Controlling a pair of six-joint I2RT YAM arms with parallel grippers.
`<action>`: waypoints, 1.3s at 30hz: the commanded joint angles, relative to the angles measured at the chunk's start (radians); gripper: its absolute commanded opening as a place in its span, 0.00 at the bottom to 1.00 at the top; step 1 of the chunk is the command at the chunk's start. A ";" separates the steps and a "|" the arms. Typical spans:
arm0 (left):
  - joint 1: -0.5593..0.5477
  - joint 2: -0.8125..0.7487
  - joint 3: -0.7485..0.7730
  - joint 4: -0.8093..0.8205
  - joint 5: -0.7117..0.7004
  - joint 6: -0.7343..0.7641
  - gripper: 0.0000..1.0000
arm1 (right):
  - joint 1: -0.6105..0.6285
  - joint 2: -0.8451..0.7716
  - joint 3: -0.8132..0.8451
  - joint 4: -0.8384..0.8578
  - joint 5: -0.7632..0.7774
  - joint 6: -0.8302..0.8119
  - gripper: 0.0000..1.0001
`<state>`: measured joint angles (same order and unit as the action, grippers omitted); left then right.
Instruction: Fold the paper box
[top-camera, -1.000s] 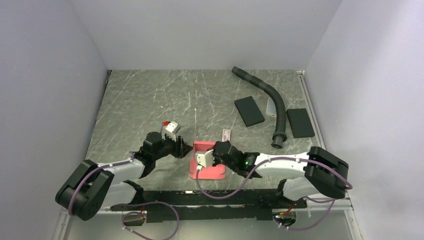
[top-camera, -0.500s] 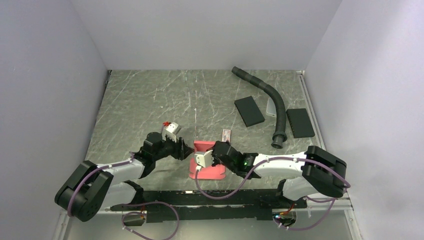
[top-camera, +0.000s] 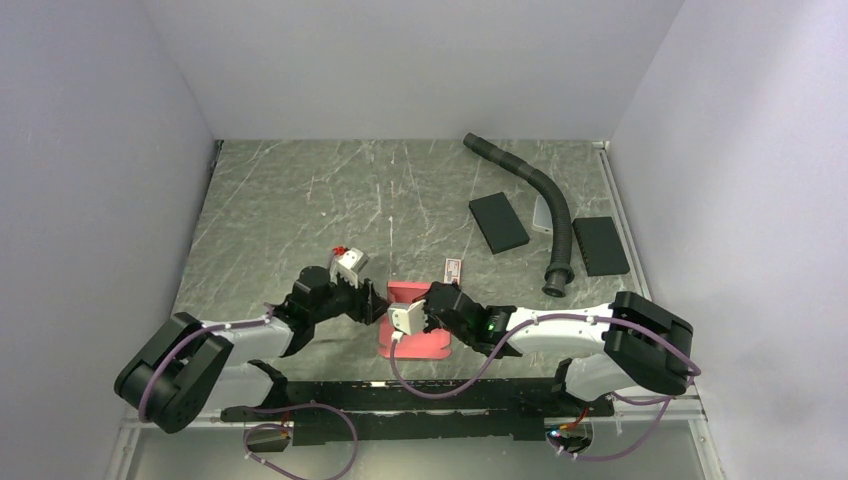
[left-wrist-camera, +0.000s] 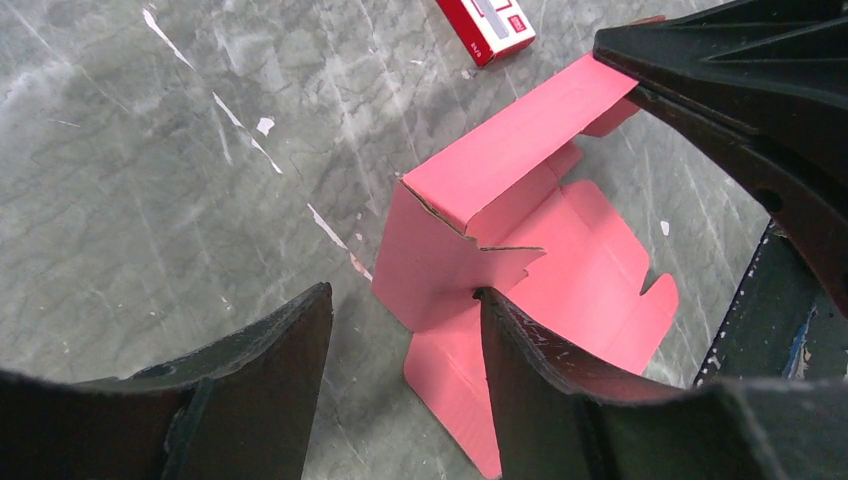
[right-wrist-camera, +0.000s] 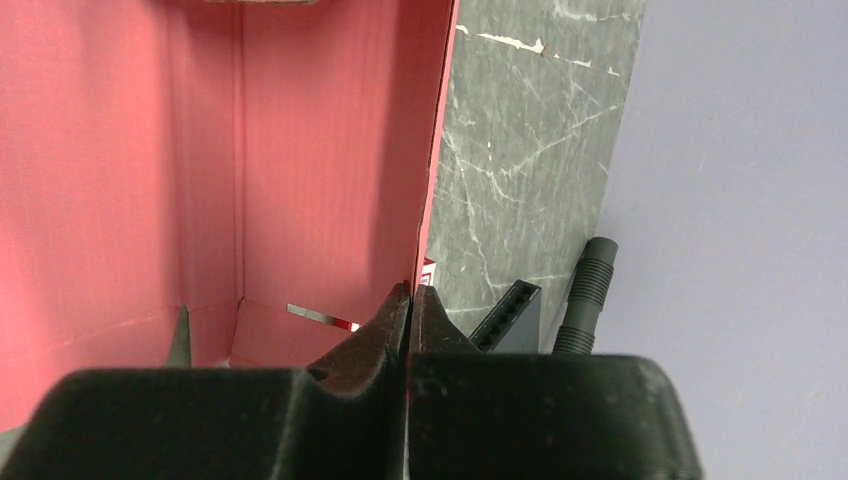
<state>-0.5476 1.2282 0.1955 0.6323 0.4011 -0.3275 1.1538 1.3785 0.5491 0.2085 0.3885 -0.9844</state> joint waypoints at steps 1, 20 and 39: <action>-0.022 0.047 0.023 0.096 -0.039 -0.001 0.61 | 0.021 0.021 0.003 -0.096 -0.082 0.029 0.00; -0.133 0.098 0.049 0.137 -0.343 -0.064 0.35 | 0.035 0.007 0.022 -0.140 -0.119 0.054 0.00; -0.270 0.093 0.115 -0.015 -0.544 -0.003 0.04 | -0.014 -0.036 0.158 -0.338 -0.299 0.234 0.42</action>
<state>-0.7845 1.3247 0.2741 0.6186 -0.0731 -0.3504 1.1633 1.3766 0.6449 -0.0181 0.2733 -0.8448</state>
